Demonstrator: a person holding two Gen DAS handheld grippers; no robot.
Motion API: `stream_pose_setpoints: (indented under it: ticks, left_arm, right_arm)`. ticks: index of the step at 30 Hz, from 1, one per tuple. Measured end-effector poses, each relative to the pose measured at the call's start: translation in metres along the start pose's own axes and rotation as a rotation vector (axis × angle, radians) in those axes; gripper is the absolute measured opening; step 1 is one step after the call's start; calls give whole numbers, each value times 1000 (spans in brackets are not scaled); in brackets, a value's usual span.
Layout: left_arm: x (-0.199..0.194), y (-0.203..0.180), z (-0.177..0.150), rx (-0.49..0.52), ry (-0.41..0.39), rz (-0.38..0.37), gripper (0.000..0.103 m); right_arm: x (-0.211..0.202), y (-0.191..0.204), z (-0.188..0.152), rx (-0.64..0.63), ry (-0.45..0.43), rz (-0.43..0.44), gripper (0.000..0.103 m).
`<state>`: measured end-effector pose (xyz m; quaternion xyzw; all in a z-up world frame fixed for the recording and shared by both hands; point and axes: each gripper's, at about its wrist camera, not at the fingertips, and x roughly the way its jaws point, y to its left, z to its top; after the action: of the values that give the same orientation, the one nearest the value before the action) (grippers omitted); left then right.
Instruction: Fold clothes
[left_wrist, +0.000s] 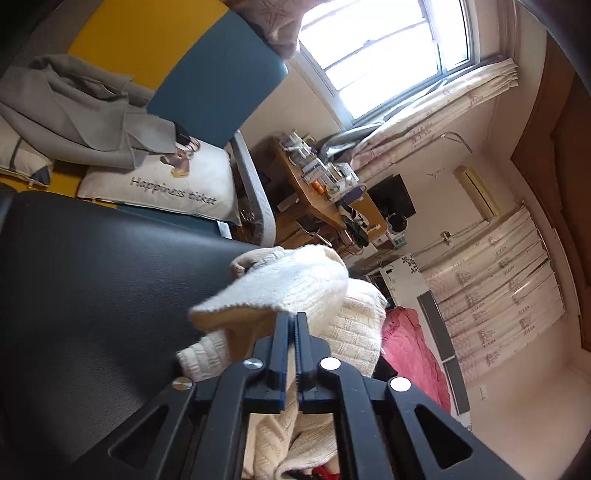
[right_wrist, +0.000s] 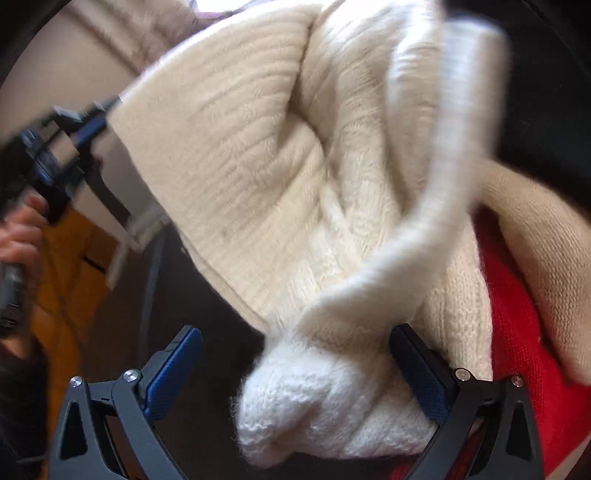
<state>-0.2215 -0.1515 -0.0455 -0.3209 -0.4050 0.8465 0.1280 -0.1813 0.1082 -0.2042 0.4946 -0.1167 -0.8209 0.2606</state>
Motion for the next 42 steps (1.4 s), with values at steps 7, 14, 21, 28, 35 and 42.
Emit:
stream_pose_setpoints:
  ticks: [7,14,21,28,35,42]
  left_arm:
    - [-46,52,-7,-87,5,6,0]
    - [-1,85,-23,-227,156,-75,40]
    - [69,32,16,151,235,64,59]
    - [111,-35,34,691,356,71,59]
    - [168,-52,9,913,551,45,59]
    - [208,-47,-8,1006,591,96,59]
  right_arm:
    - [9,13,2,-34,23,-42,103]
    - [-39,-44,-21,-29,-2,-43,103]
    - [-51,-48,-36,-58,4,-27,103]
    - [-64,-65,-39,-64,3,4,103]
    - [-76,-74,-47,-89,0,-18,103]
    - [-71,-64,-48,-104,-1,-38,103]
